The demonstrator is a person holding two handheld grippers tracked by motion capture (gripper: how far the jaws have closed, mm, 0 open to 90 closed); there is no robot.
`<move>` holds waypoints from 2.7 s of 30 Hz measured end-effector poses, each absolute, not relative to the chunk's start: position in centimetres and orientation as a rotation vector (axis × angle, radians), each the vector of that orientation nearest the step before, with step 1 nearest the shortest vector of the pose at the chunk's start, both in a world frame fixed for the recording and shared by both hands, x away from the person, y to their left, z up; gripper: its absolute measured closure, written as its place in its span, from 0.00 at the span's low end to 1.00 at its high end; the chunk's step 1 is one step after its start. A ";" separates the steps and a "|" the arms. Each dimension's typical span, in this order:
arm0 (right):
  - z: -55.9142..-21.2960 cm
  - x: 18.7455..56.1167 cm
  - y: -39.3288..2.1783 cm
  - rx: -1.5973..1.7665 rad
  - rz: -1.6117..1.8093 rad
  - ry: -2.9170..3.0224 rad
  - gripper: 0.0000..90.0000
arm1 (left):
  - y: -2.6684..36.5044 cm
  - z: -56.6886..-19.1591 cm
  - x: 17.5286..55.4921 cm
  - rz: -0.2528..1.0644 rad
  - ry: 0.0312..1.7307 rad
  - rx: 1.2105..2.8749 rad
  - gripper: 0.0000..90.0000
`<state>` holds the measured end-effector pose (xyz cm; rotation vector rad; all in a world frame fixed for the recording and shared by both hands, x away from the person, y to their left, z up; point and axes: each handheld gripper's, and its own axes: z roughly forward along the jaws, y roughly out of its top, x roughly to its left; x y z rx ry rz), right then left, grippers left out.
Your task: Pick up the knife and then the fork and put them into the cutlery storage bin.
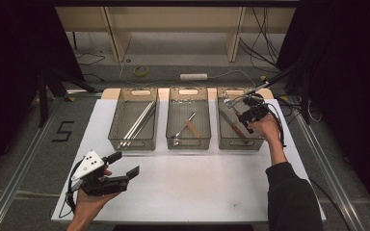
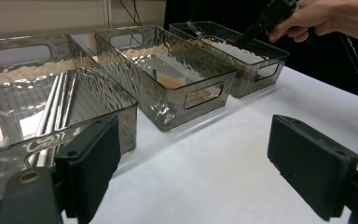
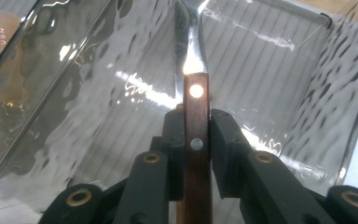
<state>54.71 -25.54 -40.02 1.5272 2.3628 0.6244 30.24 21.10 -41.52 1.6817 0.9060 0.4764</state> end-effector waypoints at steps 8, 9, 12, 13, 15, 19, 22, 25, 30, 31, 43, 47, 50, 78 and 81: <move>-40.3 54.9 -24.9 1.525 0.613 2.374 0.86 | 21.1 -41.5 30.2 0.478 0.905 1.682 0.19; -40.4 55.0 -24.9 1.518 0.612 2.381 0.86 | 21.1 -41.5 30.2 0.477 0.905 1.682 0.19; -40.7 55.1 -24.9 1.529 0.599 2.381 0.86 | 21.1 -41.5 30.2 0.477 0.905 1.681 0.19; -40.7 55.1 -24.8 1.541 0.601 2.378 0.86 | 21.1 -41.5 30.2 0.477 0.905 1.682 0.19; -40.8 55.1 -24.8 1.538 0.598 2.382 0.86 | 21.1 -41.5 30.2 0.477 0.905 1.683 0.19; -40.9 55.1 -24.7 1.546 0.601 2.382 0.85 | 21.1 -41.5 30.2 0.478 0.905 1.683 0.19; -41.0 55.2 -24.7 1.552 0.601 2.388 0.85 | 21.1 -41.5 30.2 0.478 0.903 1.688 0.19; -41.2 55.4 -24.6 1.571 0.589 2.389 0.84 | 21.1 -41.5 30.2 0.477 0.905 1.683 0.19; -40.8 55.4 -24.8 1.576 0.677 2.369 0.75 | 21.1 -41.5 30.2 0.476 0.906 1.683 0.19; -40.6 55.3 -24.7 1.570 0.677 2.372 0.75 | 21.1 -41.5 30.2 0.477 0.903 1.687 0.19; -39.9 54.9 -24.7 1.542 0.751 2.369 0.66 | 21.1 -41.5 30.2 0.476 0.906 1.681 0.19; -39.4 54.6 -24.7 1.526 0.785 2.358 0.62 | 21.1 -41.5 30.2 0.476 0.906 1.682 0.19; -39.2 54.4 -24.7 1.527 0.820 2.354 0.58 | 21.1 -41.5 30.2 0.476 0.905 1.682 0.19; -36.9 48.8 -23.3 1.346 1.178 2.291 0.33 | 21.0 -41.6 30.3 0.465 0.898 1.694 0.19; -36.8 47.8 -22.8 1.303 1.199 2.291 0.33 | 21.0 -41.6 30.3 0.464 0.900 1.693 0.19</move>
